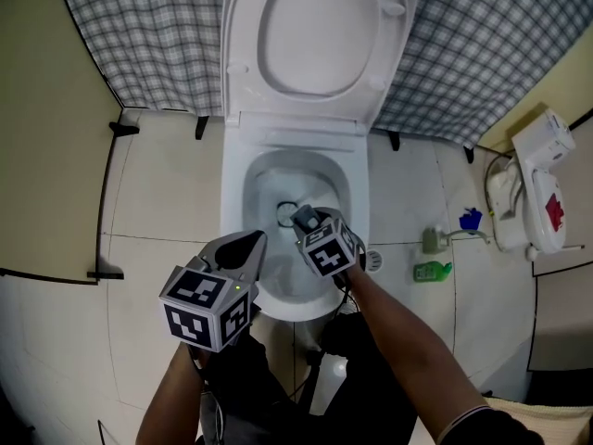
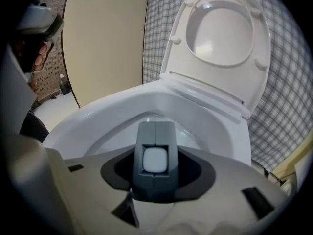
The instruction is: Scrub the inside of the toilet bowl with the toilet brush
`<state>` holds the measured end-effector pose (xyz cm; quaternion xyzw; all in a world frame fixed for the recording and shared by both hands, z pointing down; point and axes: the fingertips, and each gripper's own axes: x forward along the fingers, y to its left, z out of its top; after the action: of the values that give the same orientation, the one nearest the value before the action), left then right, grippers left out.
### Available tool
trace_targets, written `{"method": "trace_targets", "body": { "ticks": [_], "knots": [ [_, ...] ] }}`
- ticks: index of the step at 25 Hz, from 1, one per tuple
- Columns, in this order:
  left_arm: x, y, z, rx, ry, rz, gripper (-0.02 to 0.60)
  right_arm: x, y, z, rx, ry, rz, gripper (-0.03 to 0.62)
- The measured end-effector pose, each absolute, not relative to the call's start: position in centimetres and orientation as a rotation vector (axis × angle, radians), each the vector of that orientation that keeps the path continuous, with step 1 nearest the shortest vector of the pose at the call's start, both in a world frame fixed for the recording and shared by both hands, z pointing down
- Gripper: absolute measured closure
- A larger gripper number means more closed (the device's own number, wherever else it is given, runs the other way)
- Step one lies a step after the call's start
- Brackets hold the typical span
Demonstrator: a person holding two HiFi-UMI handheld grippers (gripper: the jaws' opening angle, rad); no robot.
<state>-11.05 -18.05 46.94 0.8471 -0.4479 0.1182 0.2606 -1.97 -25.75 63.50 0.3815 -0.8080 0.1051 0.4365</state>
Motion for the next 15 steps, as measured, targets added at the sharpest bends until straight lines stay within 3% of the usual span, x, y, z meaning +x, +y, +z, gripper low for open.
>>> {"method": "trace_targets", "body": {
  "ticks": [15],
  "knots": [
    [-11.9, -18.1, 46.8, 2.291, -1.216, 0.308, 0.572, -2.5, -27.1, 54.9, 1.098, -2.209, 0.176, 0.391]
  ]
}}
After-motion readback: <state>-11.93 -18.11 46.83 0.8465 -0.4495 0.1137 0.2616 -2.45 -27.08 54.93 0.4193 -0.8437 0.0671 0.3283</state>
